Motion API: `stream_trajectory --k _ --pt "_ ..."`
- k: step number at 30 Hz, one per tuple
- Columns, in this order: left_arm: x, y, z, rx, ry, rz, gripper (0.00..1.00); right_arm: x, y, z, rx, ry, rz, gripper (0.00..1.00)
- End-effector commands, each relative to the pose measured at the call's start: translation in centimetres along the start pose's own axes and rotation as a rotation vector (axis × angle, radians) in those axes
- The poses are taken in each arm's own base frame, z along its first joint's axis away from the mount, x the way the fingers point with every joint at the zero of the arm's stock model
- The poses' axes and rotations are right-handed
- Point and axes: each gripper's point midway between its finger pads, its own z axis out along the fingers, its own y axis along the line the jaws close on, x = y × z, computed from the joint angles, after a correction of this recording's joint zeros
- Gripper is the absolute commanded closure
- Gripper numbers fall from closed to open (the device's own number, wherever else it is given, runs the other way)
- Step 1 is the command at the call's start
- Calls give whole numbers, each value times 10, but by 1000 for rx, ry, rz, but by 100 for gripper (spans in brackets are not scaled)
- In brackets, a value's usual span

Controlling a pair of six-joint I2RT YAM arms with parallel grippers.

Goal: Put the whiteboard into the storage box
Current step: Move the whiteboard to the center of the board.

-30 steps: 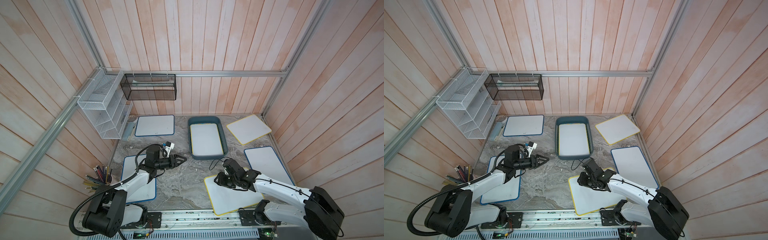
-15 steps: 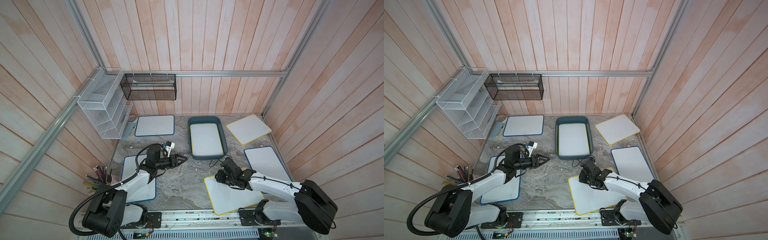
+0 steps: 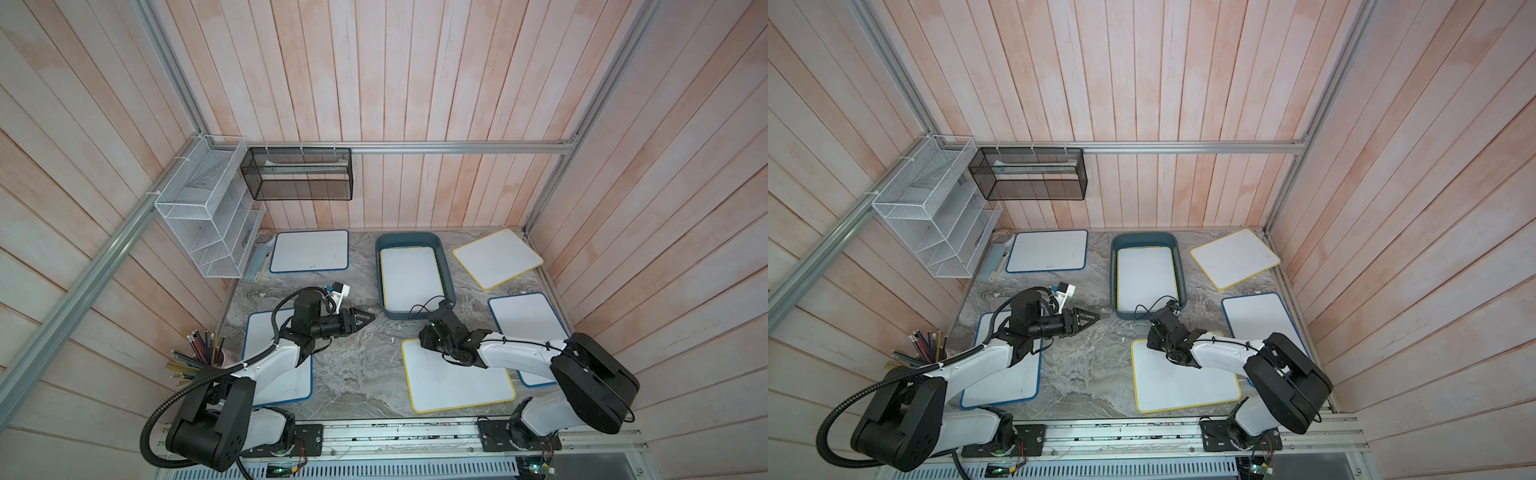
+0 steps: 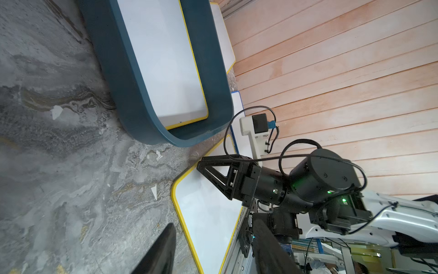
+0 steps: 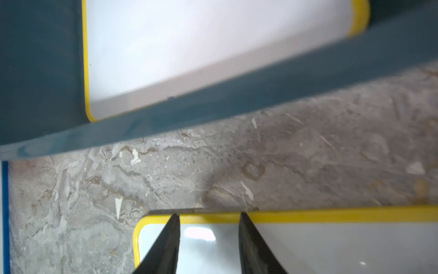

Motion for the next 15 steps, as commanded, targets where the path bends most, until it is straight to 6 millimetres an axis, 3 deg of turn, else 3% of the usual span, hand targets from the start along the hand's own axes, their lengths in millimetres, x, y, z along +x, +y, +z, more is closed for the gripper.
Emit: stream_trajectory --k 1,6,11,13,15 --pt "3 4 0 -10 -6 4 46 8 -10 16 59 43 -54 58" --pt "9 11 -4 -51 -4 -6 45 -6 16 17 -7 28 -71 58" --pt "20 22 -6 -101 23 -21 45 -16 37 -13 -100 15 -76 58" --pt "28 28 -7 -118 49 -35 45 -20 34 -35 -107 -6 -50 58" --pt "36 31 -8 -123 72 -57 45 -22 15 -51 -78 -28 4 58"
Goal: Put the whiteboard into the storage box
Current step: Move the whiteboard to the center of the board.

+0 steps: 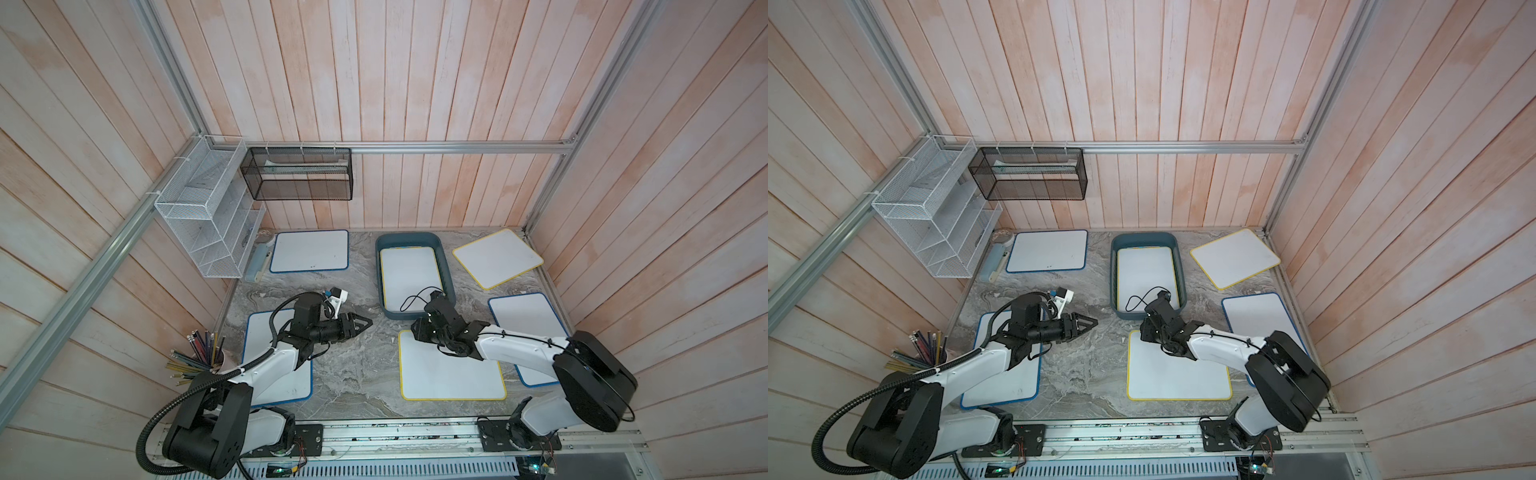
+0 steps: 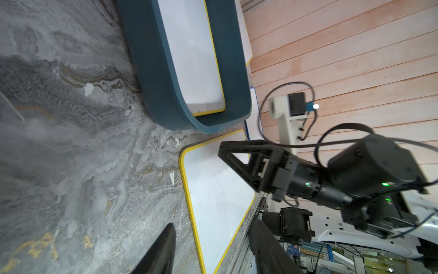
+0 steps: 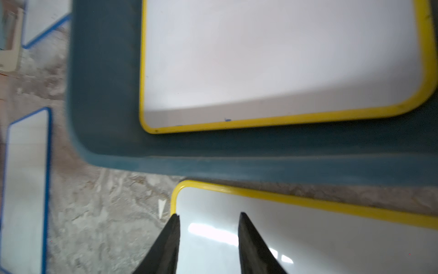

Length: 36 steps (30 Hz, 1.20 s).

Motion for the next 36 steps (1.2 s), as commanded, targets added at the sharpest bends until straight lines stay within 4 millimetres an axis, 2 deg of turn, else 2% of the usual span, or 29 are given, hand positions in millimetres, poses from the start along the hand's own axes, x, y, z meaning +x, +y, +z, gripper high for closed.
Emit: stream_trajectory --k 1,6,10,13,17,19,23,25,27,29,31,36 --pt "22 12 -1 -34 59 -31 45 6 -36 -27 71 3 80 58" --pt "44 19 5 -71 119 -70 44 23 -125 -57 205 -34 289 57" --pt "63 22 16 -108 162 -85 43 26 -173 -84 309 -132 407 57" --pt "76 29 27 -171 198 -120 42 20 -204 -103 411 -223 457 55" --pt "92 21 46 -191 246 -115 42 14 -225 -105 446 -251 523 53" --pt "96 20 52 -221 262 -105 38 10 -234 -103 484 -239 524 51" --pt "100 19 56 -245 268 -95 38 11 -246 -95 546 -163 519 47" --pt "101 20 58 -250 269 -97 38 18 -251 -89 584 -100 529 45" --pt "103 19 60 -241 273 -101 38 23 -248 -78 556 -46 516 44" --pt "104 20 61 -241 276 -105 38 31 -240 -65 490 21 509 44" --pt "105 26 62 -265 279 -111 37 42 -222 -51 389 98 504 44" --pt "104 50 51 -341 256 -162 36 70 -178 -45 310 205 437 44"
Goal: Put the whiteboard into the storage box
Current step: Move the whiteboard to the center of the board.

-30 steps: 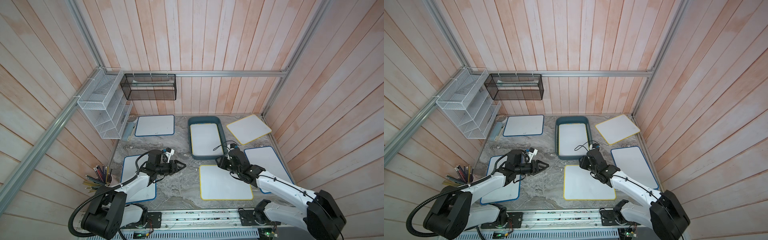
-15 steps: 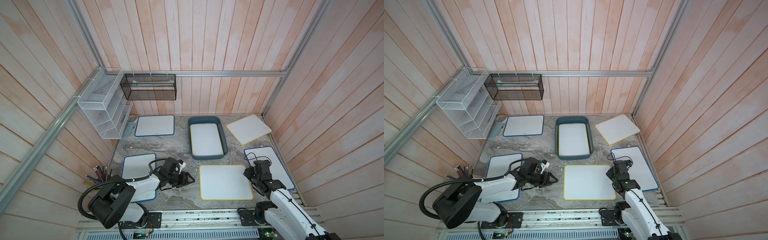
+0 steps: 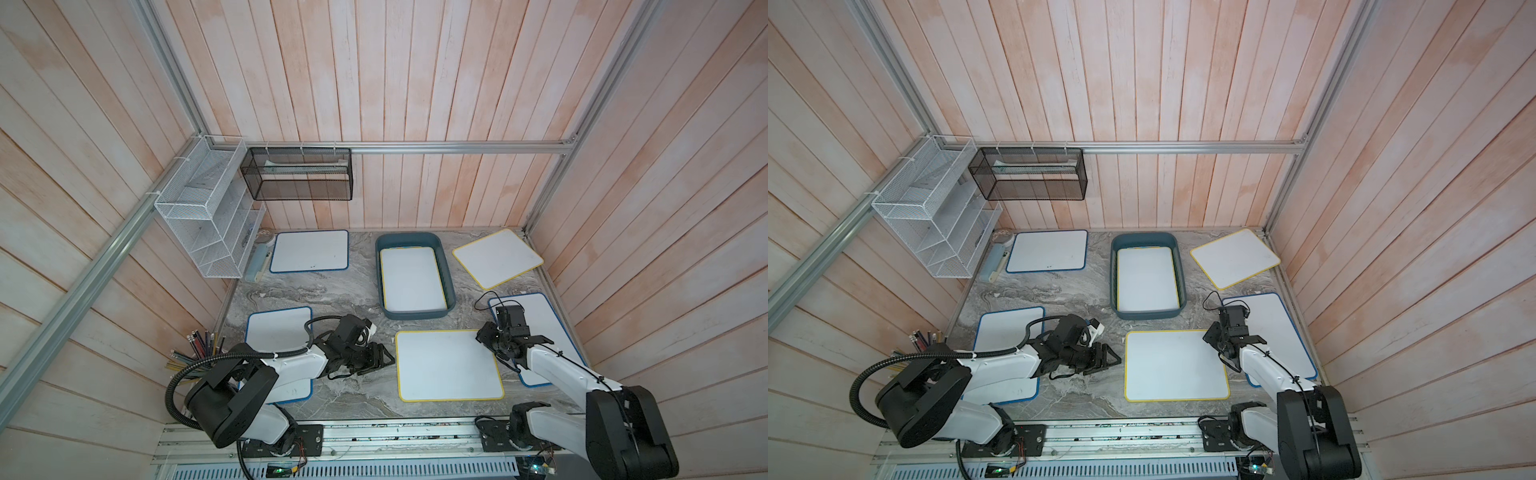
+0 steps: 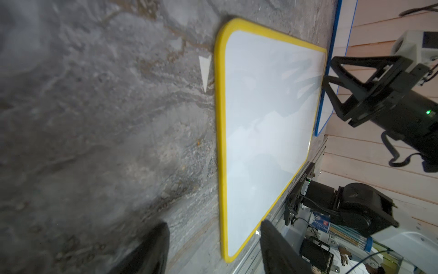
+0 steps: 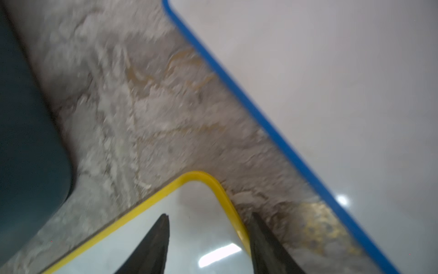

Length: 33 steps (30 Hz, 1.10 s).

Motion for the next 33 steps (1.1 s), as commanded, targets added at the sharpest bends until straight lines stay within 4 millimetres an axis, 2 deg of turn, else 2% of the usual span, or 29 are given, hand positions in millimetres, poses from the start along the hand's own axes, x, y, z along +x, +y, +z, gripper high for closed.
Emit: stream_trajectory --k 1,4,8,13,17,20,24,28,30,33 --pt "-1 27 -4 -74 -32 -61 36 77 -6 -2 -8 276 -3 44" --pt "2 38 -8 -103 -39 -78 36 96 14 -3 -80 314 0 44" --pt "5 71 -19 -163 -42 -157 35 114 51 -1 -169 345 -27 44" --pt "-18 77 -38 -151 -109 -167 35 129 100 4 -276 409 -110 44" --pt "-39 87 -53 -174 -144 -175 34 138 126 1 -326 437 -169 44" --pt "-54 91 -66 -176 -190 -177 34 138 121 0 -315 417 -164 45" --pt "-64 95 -75 -214 -206 -158 34 129 92 1 -263 394 -146 45" --pt "-61 95 -79 -243 -179 -133 34 117 65 -3 -204 383 -163 44" --pt "-56 96 -83 -262 -162 -128 34 117 59 -7 -200 405 -180 44" --pt "-55 86 -84 -257 -169 -110 34 127 53 -14 -192 461 -220 44"
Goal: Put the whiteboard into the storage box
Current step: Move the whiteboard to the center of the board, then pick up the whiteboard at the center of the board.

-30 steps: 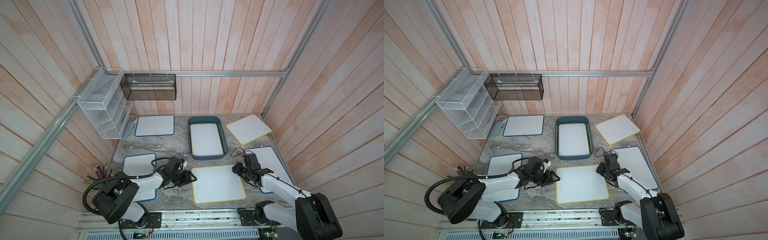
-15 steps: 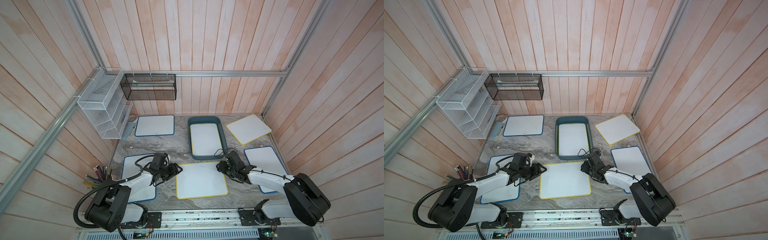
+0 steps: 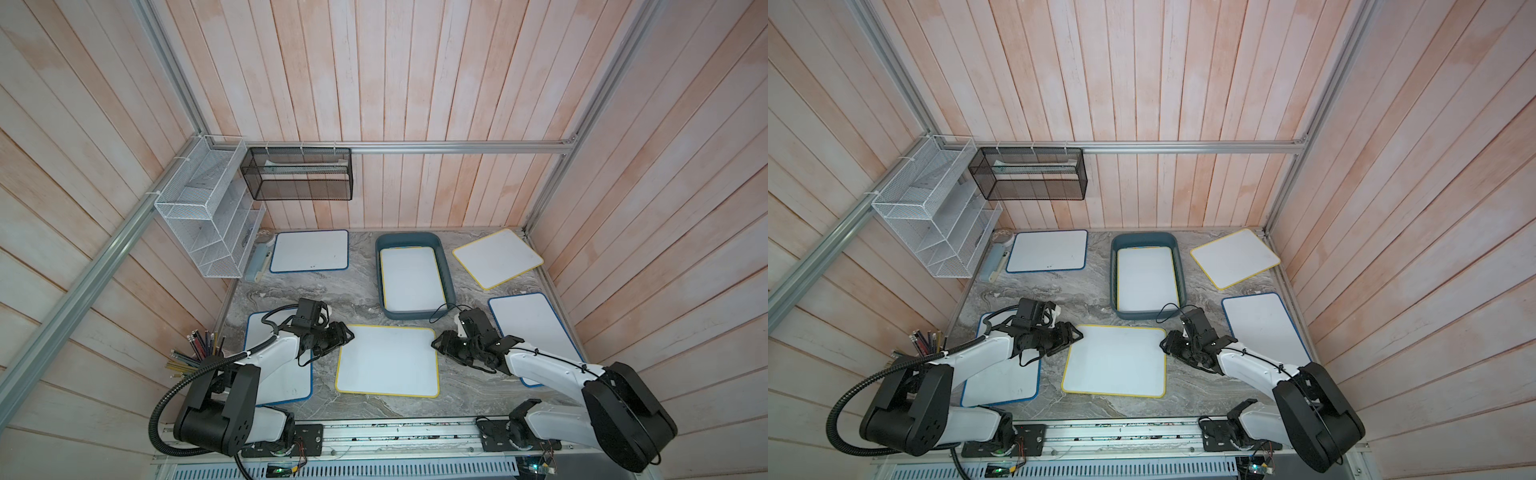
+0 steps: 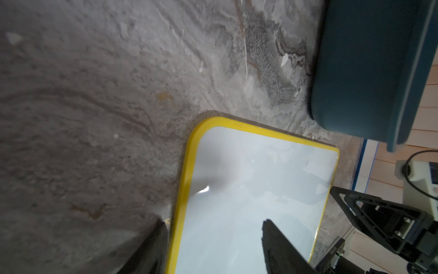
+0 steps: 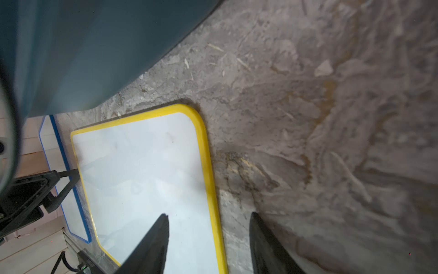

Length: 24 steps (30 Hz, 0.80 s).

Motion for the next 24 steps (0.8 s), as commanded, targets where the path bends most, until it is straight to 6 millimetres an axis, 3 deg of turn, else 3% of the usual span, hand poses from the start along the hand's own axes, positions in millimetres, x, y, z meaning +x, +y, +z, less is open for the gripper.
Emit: stream_trajectory --k 1,6,10,14,17,24 --pt "11 4 -8 -78 34 24 34 38 -29 -4 92 169 -25 44" --pt "6 22 -17 -228 1 -21 33 49 -29 1 60 216 -24 43" --pt "21 27 -4 -248 70 -52 31 49 -27 9 45 223 -26 43" --pt "35 16 9 -190 119 -62 31 46 -19 17 -3 210 -17 43" --pt "45 2 18 -82 153 -98 31 46 -6 20 -85 213 -15 43" --pt "58 0 30 -19 205 -147 31 37 45 2 -383 164 -66 43"
